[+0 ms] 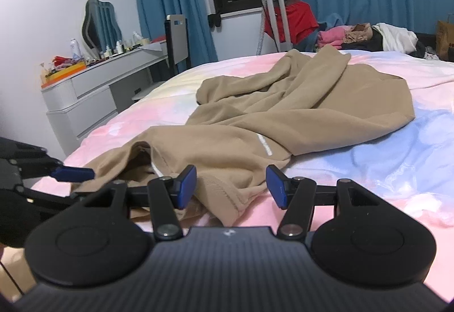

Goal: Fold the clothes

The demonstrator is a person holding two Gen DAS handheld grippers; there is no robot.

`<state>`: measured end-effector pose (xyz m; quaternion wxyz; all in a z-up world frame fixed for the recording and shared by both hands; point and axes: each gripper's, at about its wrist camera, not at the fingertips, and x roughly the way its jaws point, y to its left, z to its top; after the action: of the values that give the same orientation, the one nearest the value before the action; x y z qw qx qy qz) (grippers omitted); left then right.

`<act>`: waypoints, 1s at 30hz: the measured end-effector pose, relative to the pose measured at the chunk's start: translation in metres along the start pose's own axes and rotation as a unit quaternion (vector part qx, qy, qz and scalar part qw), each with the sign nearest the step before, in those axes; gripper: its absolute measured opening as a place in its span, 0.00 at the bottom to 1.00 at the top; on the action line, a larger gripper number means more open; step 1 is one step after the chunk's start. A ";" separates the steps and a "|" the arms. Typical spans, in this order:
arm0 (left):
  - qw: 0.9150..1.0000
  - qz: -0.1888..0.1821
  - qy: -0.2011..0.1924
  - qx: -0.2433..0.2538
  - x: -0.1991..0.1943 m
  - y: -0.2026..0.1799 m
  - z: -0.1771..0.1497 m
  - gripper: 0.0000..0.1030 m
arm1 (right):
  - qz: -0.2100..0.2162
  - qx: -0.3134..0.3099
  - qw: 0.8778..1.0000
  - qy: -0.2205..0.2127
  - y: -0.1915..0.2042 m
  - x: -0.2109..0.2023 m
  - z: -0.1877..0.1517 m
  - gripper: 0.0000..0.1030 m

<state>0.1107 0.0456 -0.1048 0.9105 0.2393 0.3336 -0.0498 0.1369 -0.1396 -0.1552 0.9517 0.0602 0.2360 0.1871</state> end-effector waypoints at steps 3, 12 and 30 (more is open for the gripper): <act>0.999 -0.005 -0.037 -0.032 -0.014 0.011 0.005 0.04 | 0.017 -0.010 1.000 -0.009 0.008 -0.001 -0.002 0.56; 0.961 -0.086 -0.180 -0.192 -0.075 0.053 0.021 0.04 | 0.006 -0.063 0.998 -0.031 0.037 0.008 -0.001 0.55; 0.910 -0.090 -0.226 -0.335 -0.085 0.107 0.009 0.03 | -0.128 0.169 0.976 -0.054 -0.066 -0.026 0.030 0.54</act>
<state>0.0769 0.1297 -0.0016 0.9799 -0.1285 0.1363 -0.0693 0.1517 -0.2111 -0.1312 0.9551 0.1994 0.2185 0.0175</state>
